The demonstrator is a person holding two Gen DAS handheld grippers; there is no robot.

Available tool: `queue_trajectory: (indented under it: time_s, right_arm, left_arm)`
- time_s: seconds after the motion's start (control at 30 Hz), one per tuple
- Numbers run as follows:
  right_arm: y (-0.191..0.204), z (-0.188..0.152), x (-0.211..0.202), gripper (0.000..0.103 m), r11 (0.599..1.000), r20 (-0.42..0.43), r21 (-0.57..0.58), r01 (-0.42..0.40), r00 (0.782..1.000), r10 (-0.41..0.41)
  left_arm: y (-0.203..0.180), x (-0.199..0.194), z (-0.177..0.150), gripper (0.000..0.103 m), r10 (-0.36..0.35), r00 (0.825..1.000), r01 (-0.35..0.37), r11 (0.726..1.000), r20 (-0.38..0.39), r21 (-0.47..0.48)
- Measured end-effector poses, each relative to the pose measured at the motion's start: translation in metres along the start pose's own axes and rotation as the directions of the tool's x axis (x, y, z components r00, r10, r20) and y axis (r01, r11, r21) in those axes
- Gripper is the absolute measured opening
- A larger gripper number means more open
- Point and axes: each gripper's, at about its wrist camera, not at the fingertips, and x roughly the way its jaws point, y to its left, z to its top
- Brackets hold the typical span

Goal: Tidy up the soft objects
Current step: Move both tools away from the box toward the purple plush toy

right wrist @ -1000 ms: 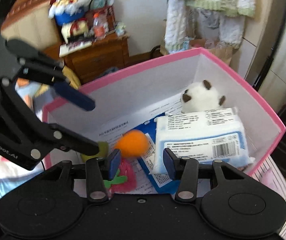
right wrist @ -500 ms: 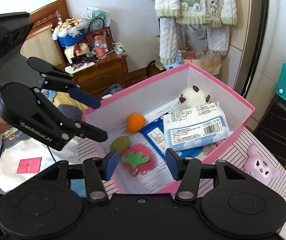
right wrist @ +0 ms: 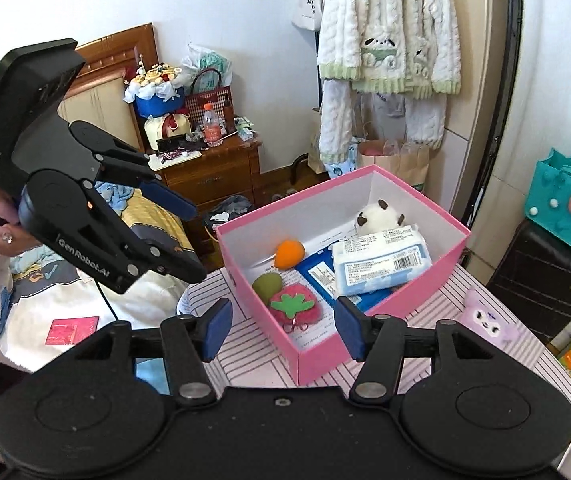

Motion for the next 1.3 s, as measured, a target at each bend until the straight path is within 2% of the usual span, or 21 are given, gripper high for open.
queue_trajectory:
  time_s: [0.3, 0.47, 0.73, 0.77, 0.83, 0.93, 1.1, 1.2, 1.3]
  right_arm:
    - [0.000, -0.038, -0.044, 0.068, 0.999, 0.047, 0.003, 0.040, 0.998, -0.040]
    - [-0.011, -0.057, -0.059, 0.075, 0.998, 0.054, 0.007, 0.063, 0.997, -0.063]
    - [-0.042, -0.081, -0.073, 0.079, 0.993, 0.081, 0.026, 0.119, 0.989, -0.120]
    - [-0.048, -0.083, -0.073, 0.080, 0.991, 0.085, 0.027, 0.131, 0.988, -0.132]
    - [-0.057, -0.088, -0.073, 0.087, 0.988, 0.100, 0.018, 0.155, 0.983, -0.156]
    - [-0.073, -0.096, -0.066, 0.087, 0.985, 0.115, 0.005, 0.171, 0.979, -0.171]
    - [-0.111, -0.111, -0.045, 0.087, 0.986, 0.165, 0.046, 0.159, 0.972, -0.165]
    - [-0.130, -0.120, -0.030, 0.087, 0.981, 0.201, 0.047, 0.188, 0.960, -0.193]
    - [-0.149, -0.129, -0.014, 0.087, 0.980, 0.208, 0.031, 0.195, 0.958, -0.197]
  left_arm:
    - [-0.038, -0.009, -0.002, 0.073, -0.002, 1.000, 0.001, 0.999, 0.025, 0.041]
    - [-0.061, -0.005, 0.001, 0.076, -0.038, 0.999, 0.036, 0.998, 0.031, 0.059]
    - [-0.099, 0.012, 0.024, 0.080, -0.098, 0.991, 0.089, 0.991, 0.087, 0.096]
    - [-0.103, 0.017, 0.028, 0.084, -0.102, 0.990, 0.093, 0.991, 0.094, 0.097]
    - [-0.110, 0.026, 0.036, 0.086, -0.099, 0.987, 0.088, 0.992, 0.128, 0.089]
    - [-0.120, 0.041, 0.046, 0.089, -0.099, 0.982, 0.087, 0.993, 0.163, 0.083]
    - [-0.131, 0.072, 0.064, 0.093, -0.139, 0.972, 0.132, 0.990, 0.188, 0.050]
    - [-0.137, 0.089, 0.071, 0.094, -0.135, 0.966, 0.131, 0.991, 0.221, 0.032]
    - [-0.144, 0.108, 0.075, 0.095, -0.115, 0.960, 0.119, 0.993, 0.257, 0.000]
